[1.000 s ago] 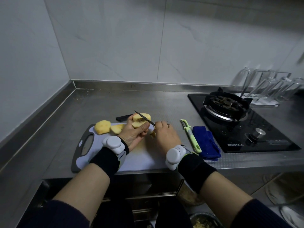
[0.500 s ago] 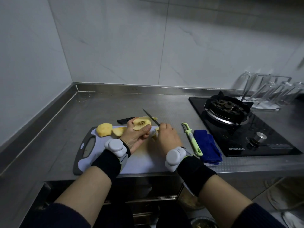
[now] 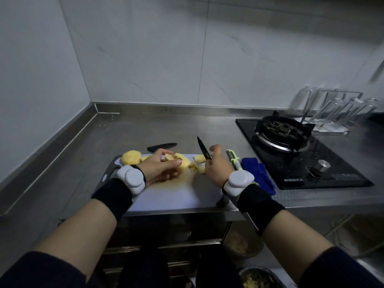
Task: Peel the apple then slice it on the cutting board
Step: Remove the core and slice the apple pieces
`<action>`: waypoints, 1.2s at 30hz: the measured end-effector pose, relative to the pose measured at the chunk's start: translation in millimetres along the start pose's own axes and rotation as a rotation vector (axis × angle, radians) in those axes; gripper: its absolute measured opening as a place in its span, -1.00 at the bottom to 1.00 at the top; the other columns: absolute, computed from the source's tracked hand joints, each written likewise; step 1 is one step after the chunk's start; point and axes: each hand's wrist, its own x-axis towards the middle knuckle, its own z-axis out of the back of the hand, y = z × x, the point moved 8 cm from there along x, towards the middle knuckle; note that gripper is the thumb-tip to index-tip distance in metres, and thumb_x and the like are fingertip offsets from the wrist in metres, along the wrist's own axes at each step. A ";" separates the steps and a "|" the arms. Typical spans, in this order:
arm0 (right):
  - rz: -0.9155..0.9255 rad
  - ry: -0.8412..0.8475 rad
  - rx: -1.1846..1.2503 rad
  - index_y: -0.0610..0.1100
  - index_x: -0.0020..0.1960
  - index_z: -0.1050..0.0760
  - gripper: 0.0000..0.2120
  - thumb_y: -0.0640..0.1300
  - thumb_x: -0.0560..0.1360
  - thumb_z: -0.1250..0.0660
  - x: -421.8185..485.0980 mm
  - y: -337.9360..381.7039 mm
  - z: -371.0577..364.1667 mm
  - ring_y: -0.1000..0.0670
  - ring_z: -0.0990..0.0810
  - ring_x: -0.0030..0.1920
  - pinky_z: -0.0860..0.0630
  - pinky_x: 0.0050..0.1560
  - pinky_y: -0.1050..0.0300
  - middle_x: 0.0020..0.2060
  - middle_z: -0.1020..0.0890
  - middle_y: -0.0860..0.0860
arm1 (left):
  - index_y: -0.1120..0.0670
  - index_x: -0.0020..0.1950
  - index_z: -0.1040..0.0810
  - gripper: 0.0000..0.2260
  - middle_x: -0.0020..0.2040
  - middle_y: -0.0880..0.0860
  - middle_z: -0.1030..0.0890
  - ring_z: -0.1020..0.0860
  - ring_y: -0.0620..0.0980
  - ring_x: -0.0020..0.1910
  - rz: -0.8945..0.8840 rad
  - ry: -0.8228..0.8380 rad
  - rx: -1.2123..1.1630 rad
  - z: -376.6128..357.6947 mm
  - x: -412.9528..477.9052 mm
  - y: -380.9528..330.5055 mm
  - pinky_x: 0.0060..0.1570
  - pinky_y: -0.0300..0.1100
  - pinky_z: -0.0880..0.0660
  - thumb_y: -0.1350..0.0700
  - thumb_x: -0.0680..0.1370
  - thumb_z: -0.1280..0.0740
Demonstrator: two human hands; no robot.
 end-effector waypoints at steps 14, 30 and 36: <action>0.094 0.247 -0.200 -0.21 0.12 -0.32 -0.84 -0.13 0.61 -0.10 -15.2 12.8 -39.4 -0.25 -0.54 0.05 -0.31 -0.11 0.07 0.04 -0.54 -0.30 | 0.07 0.21 -0.38 -0.51 0.06 0.01 -0.54 -0.52 -0.03 0.03 -0.182 -0.226 0.745 2.3 -19.8 -16.4 0.00 -0.21 -0.39 -0.12 0.43 -0.48; 0.106 0.284 -0.412 -0.21 0.28 -0.29 -0.67 -0.01 0.68 0.02 -28.7 20.0 -46.4 -0.24 -0.55 0.14 -0.37 -0.02 -0.01 0.15 -0.56 -0.22 | 0.10 0.34 -0.35 -0.37 0.15 0.00 -0.48 -0.49 -0.03 0.15 -0.180 -0.299 0.661 7.2 -15.4 -0.6 0.21 -0.14 -0.42 -0.14 0.41 -0.49; 0.104 0.305 -0.424 -0.25 0.30 -0.30 -0.67 -0.06 0.68 0.01 -26.0 21.8 -48.0 -0.23 -0.54 0.16 -0.37 -0.02 0.02 0.17 -0.55 -0.23 | 0.08 0.21 -0.39 -0.50 0.05 -0.01 -0.55 -0.55 -0.02 0.07 -0.207 -0.324 0.613 10.1 -16.4 0.2 0.09 -0.17 -0.45 -0.06 0.41 -0.52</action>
